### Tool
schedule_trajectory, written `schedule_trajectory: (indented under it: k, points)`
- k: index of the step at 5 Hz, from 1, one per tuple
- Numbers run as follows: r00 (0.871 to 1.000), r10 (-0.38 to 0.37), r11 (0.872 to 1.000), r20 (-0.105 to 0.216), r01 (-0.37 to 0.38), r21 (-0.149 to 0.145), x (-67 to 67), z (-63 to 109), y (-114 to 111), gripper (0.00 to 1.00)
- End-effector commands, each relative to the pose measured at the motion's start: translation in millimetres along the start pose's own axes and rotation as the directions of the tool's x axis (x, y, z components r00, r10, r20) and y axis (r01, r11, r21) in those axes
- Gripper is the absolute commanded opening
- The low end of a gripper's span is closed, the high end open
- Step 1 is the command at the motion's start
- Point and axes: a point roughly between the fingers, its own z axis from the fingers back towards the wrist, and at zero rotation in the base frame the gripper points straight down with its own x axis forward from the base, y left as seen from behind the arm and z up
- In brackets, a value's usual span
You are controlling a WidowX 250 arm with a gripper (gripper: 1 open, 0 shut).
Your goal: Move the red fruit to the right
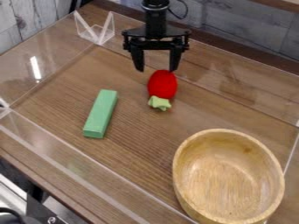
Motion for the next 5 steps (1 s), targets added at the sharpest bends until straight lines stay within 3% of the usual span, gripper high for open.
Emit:
schedule_trajectory:
  k: [1, 3, 5]
  points:
    - [0.997, 0.043, 0.999, 0.071, -0.041, -0.021, 16.1, 19.7, -5, 1.0]
    - [0.993, 0.097, 0.995, 0.072, -0.096, -0.013, 17.6, 15.1, -8, 1.0]
    - [0.985, 0.157, 0.988, 0.075, -0.157, -0.003, 10.8, 13.7, -16, 1.0]
